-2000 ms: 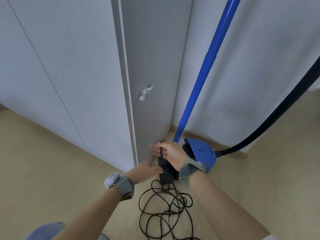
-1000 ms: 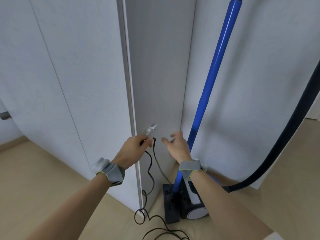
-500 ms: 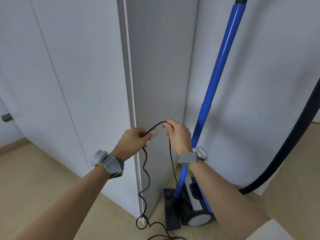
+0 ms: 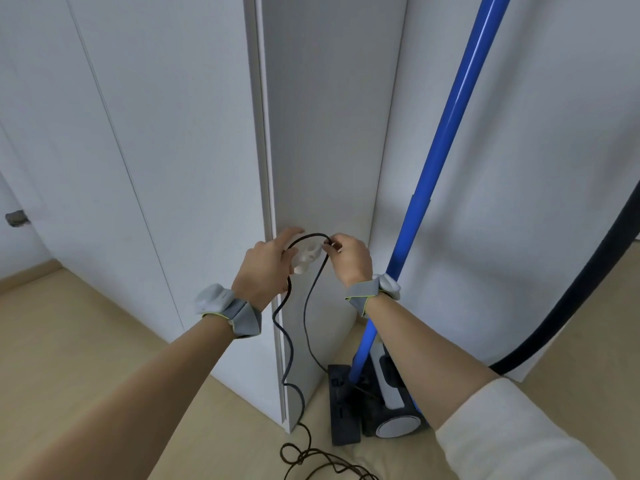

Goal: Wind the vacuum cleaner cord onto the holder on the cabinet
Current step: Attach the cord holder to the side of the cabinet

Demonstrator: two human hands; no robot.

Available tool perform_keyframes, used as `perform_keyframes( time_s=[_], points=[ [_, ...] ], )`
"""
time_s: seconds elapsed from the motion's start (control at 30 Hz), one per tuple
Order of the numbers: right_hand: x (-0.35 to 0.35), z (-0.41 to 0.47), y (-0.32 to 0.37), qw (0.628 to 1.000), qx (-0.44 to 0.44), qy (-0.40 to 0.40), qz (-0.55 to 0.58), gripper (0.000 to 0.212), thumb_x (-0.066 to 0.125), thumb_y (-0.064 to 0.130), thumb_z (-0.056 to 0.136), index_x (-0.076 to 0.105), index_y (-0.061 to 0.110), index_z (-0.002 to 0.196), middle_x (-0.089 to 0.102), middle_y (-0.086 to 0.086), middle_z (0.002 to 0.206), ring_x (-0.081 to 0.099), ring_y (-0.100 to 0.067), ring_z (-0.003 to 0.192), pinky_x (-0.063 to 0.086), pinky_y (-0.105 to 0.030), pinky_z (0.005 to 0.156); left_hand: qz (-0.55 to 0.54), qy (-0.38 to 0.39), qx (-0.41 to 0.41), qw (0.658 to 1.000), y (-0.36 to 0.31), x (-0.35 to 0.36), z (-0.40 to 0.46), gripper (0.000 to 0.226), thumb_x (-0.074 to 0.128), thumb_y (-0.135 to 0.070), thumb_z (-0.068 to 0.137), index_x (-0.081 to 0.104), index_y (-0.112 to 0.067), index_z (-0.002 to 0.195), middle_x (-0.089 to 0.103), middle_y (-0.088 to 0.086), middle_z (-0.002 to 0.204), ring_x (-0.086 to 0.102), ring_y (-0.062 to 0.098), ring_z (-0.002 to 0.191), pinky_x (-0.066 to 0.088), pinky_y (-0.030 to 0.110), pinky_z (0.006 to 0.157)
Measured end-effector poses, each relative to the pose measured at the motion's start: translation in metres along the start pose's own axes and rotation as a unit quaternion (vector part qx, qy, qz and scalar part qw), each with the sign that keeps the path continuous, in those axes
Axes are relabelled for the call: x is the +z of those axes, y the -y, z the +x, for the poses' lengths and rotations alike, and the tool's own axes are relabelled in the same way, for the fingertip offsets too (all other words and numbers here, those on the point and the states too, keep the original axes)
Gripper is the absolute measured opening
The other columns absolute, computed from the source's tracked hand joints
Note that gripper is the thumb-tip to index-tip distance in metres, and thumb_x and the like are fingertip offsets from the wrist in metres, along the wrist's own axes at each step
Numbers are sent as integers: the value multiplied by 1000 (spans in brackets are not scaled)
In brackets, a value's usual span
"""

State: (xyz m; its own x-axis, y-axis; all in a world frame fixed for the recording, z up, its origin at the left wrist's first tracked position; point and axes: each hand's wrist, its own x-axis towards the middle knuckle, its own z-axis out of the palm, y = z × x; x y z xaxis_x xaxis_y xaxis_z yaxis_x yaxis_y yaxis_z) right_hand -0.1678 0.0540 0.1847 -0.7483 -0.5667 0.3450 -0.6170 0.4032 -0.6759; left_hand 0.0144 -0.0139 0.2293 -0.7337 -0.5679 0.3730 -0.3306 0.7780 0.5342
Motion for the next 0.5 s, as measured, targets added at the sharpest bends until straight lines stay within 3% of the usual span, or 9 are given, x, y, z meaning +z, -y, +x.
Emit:
perform_keyframes(
  time_s=[0.1, 0.2, 0.3, 0.37, 0.43, 0.5],
  points=[
    [9, 9, -2, 996, 61, -14, 64, 14, 72, 35, 86, 67, 23, 86, 73, -4, 85, 70, -28, 77, 58, -40, 69, 72, -1, 17, 997, 1, 7, 6, 46, 37, -19, 101, 35, -45, 139, 66, 6, 68, 65, 28, 53, 60, 43, 66],
    [20, 29, -9, 985, 116, -15, 125, 24, 76, 32, 78, 54, 25, 72, 72, -3, 72, 71, -30, 68, 60, -49, 63, 152, 16, 35, 988, -3, 11, 12, 58, 39, -14, 101, 25, -45, 149, 58, 1, 63, 61, 28, 58, 58, 40, 67],
    [17, 33, -1, 985, 123, -8, 120, 11, 75, 22, 77, 64, 22, 80, 76, -5, 81, 71, -28, 79, 59, -43, 73, 245, 62, 30, 967, -11, 14, 18, 60, 41, -16, 103, 24, -41, 155, 64, 8, 88, 62, 33, 81, 44, 34, 69],
    [19, 32, -2, 984, 125, 16, 127, 9, 73, 16, 75, 67, 23, 76, 76, -8, 83, 72, -31, 82, 60, -44, 75, 284, 68, 19, 956, -12, 17, 21, 55, 42, -20, 105, 28, -40, 154, 66, 12, 106, 64, 34, 95, 45, 36, 73],
    [21, 27, -6, 978, 135, 52, 152, 15, 70, 11, 75, 66, 25, 70, 76, -11, 80, 73, -30, 79, 62, -46, 72, 303, 60, 18, 951, -12, 22, 23, 53, 43, -17, 104, 32, -36, 152, 67, 12, 107, 65, 35, 97, 45, 35, 73],
    [22, 18, -10, 960, 159, 93, 210, 12, 66, 7, 82, 70, 17, 78, 74, -12, 78, 70, -25, 70, 61, -37, 63, 312, 63, 12, 948, -13, 25, 24, 53, 45, -11, 101, 38, -33, 149, 67, 12, 106, 65, 36, 98, 42, 34, 70]
  ],
)
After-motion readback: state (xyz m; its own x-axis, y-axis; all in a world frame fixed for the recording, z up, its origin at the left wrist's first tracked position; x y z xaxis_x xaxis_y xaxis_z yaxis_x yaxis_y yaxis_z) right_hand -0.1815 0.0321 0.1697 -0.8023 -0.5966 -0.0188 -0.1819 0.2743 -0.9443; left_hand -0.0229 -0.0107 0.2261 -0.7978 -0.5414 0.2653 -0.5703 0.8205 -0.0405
